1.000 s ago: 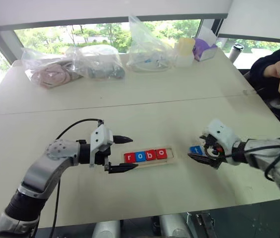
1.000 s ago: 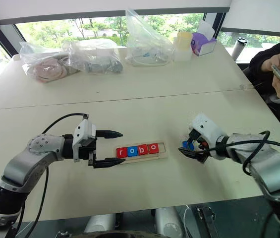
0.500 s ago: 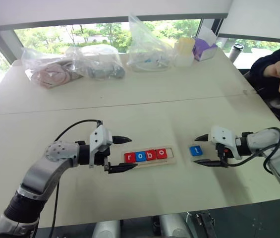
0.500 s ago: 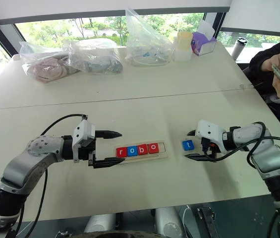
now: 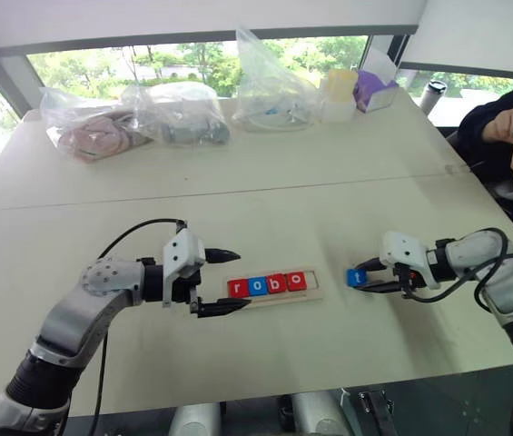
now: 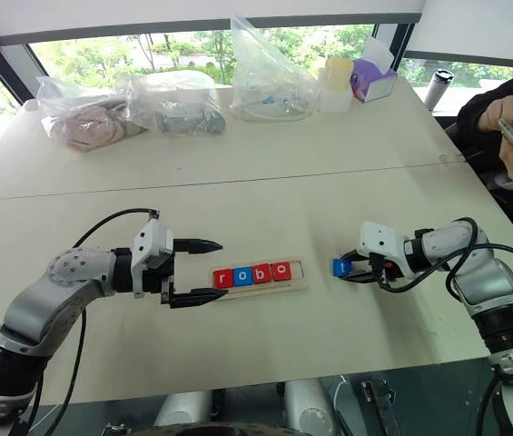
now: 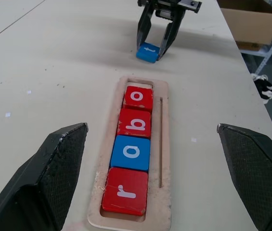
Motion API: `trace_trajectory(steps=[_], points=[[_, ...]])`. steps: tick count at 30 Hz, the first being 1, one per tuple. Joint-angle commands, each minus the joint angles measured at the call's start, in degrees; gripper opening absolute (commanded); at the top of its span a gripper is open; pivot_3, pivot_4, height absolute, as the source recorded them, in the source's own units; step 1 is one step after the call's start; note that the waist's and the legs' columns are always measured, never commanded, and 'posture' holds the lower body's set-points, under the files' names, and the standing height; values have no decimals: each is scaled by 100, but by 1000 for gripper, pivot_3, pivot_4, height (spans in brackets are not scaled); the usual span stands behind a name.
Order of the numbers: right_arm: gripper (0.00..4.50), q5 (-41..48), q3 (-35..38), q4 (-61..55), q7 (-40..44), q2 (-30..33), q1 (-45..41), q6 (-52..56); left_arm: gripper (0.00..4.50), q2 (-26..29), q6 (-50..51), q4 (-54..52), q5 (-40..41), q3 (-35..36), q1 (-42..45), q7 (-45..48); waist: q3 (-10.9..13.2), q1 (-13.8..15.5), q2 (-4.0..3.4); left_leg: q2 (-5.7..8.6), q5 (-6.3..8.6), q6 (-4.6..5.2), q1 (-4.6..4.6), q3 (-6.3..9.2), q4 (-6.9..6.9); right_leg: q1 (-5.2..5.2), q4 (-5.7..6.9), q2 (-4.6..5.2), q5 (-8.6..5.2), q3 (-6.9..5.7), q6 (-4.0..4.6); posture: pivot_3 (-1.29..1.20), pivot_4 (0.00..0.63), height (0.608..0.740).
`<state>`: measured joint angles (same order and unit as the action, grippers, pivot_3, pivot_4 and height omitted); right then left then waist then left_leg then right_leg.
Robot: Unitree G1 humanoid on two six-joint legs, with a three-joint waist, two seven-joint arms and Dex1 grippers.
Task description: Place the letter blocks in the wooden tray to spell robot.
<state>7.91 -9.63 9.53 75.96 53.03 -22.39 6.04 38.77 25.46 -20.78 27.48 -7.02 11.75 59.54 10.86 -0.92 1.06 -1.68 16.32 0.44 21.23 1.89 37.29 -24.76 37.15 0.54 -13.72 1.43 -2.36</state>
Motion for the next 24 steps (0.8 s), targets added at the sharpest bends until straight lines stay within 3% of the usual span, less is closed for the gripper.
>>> trace_trajectory(steps=[1, 8, 24], points=[[1118, 98, 8, -643, 5, -79, -161, 293, 4500, 59, -77, -192, 50, 189, 0, -16, 1, 8, -1, 0, 0, 0, 0, 1, 0, 0, 0, 0, 0, 0, 0, 0, 150, 740], [1118, 43, -307, -1354, -69, -360, -197, 943, 4500, 27, -61, -189, 50, 157, 39, -37, 1, 29, -1, 0, 0, 0, 3, 2, 0, 0, -1, 1, 0, -1, -1, 0, 150, 740], [1118, -294, -696, -1110, -94, -685, -544, 877, 4500, 4, -24, -316, 71, 147, -64, -182, 1, 15, -2, 0, 0, -1, 3, 2, 3, 0, 0, 2, 1, -2, 0, 0, 150, 740]])
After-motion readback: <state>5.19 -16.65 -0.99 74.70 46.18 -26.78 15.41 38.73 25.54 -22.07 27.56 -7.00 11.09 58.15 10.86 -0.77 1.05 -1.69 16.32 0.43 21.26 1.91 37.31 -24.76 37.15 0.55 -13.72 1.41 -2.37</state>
